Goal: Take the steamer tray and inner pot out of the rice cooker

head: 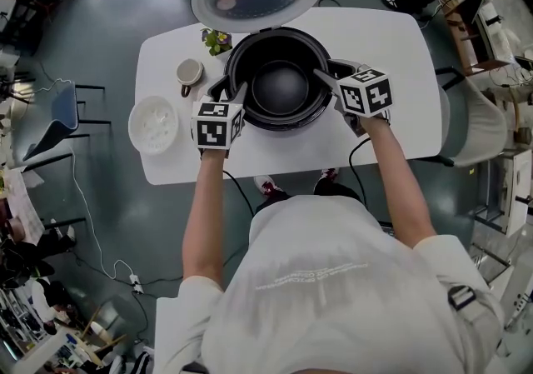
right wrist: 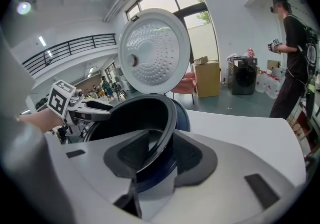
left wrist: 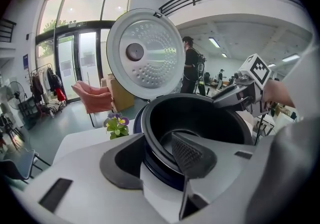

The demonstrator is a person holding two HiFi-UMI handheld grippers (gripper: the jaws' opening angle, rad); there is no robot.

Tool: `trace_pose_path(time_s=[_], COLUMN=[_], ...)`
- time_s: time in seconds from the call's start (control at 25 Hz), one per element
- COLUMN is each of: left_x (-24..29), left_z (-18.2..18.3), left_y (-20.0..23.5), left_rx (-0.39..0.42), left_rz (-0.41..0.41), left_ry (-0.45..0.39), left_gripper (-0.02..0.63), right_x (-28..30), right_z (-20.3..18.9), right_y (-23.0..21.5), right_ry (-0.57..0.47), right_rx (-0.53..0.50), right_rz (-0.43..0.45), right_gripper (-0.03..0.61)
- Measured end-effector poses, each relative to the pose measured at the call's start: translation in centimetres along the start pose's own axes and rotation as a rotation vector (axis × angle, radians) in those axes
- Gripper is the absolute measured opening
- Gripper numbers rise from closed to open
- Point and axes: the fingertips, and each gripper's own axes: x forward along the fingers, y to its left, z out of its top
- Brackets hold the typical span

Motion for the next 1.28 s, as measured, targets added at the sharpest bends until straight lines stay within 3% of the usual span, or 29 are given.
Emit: trace_pose_path(time_s=[0.28, 0.64, 1.04, 1.28], left_x=[-0.1, -1.8, -6.1, -11.0], left_z=[0.2, 1.6, 5.3, 8.6], left_y=[0.1, 1.0, 1.0, 0.8], left_rx=[-0.001, -0.104, -0.125, -0.105], left_rz=[0.035, 0.054, 0.064, 0.118], left_ry=[-0.020, -0.112, -0.241, -0.358], left_gripper=[0.172, 0.111, 0.098, 0.095], right_x=[-0.1, -2.0, -5.9, -9.5], right_z=[0.2, 2.2, 6.4, 10.3], right_y=[-0.4, 0.6, 3.0, 5.6], right_ry=[-0.031, -0.080, -0.191, -0.300], right_rx=[0.045, 0.022, -0.030, -0.099], right_rz=[-0.029, -0.049, -0.056, -0.022], right_gripper=[0.149, 0.120, 0.107, 0.102])
